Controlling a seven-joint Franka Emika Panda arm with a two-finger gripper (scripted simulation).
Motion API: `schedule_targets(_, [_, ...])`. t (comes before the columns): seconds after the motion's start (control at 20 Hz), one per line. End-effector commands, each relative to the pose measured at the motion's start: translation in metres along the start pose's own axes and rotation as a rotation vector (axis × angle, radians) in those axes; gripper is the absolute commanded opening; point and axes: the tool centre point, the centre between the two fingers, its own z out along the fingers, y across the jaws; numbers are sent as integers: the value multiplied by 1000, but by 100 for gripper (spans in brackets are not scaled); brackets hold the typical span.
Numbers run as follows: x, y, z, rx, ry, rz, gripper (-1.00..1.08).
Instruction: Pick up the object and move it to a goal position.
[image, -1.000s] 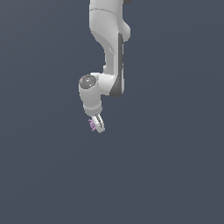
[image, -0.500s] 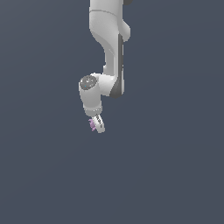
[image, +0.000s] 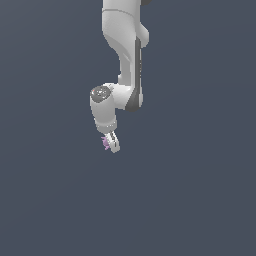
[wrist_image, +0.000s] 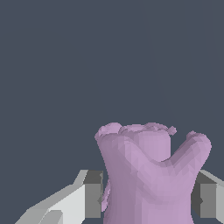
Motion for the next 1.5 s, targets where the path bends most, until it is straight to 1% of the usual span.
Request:
schedule_targets(0.0, [1,-6,-7,1,1,0,-100])
schedule_targets(0.35, [5,-34,-39,0,2,0,-100])
schedule_targets(0.95, [17,-102,-117,-1,3,0,-100])
schedule_targets(1.45, [25,-149,-167,-1,1,0,-100])
